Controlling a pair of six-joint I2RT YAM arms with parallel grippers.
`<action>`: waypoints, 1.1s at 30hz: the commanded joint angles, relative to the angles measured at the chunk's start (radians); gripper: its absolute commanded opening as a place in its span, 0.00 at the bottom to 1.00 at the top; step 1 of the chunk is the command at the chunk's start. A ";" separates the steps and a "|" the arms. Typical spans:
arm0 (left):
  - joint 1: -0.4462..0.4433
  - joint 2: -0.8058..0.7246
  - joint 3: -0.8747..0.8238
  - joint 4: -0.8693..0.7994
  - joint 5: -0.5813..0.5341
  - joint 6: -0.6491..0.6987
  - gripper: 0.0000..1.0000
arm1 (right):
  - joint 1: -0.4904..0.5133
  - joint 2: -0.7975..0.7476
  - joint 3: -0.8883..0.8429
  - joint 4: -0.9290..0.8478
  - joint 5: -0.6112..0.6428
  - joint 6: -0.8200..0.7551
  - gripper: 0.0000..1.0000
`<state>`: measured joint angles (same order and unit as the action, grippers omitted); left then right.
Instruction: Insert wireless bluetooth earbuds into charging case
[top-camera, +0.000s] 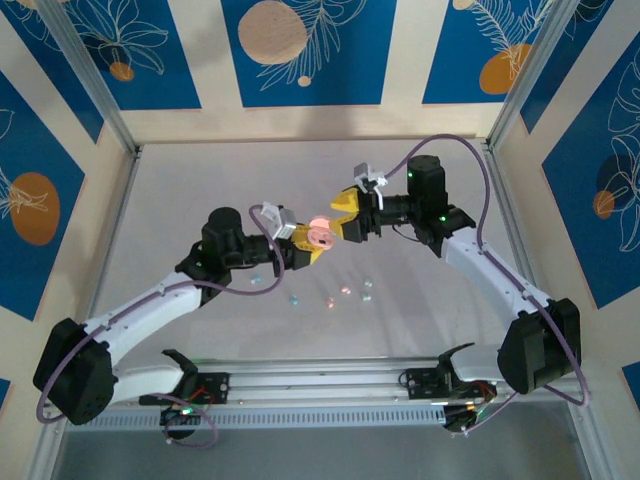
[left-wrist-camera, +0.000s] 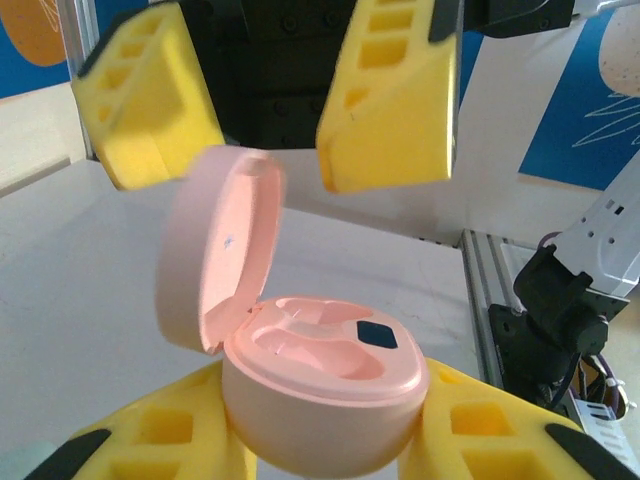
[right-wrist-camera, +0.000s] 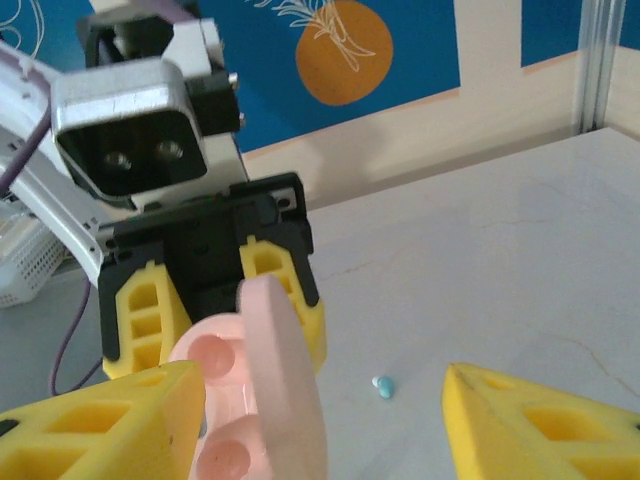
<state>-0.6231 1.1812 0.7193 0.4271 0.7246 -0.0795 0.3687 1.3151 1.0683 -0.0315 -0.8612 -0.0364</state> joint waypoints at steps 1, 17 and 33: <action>-0.003 -0.011 -0.037 0.166 -0.006 -0.070 0.27 | 0.002 0.022 0.059 -0.054 0.042 0.092 0.65; -0.003 0.003 -0.148 0.449 -0.225 -0.208 0.26 | -0.009 0.013 0.219 -0.271 0.143 0.300 0.65; -0.003 -0.097 -0.208 0.454 -0.346 -0.167 0.29 | -0.144 -0.018 0.098 -0.605 0.455 0.517 0.45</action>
<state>-0.6239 1.1145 0.5266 0.8383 0.4095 -0.2604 0.2039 1.2922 1.2121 -0.5255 -0.4332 0.4446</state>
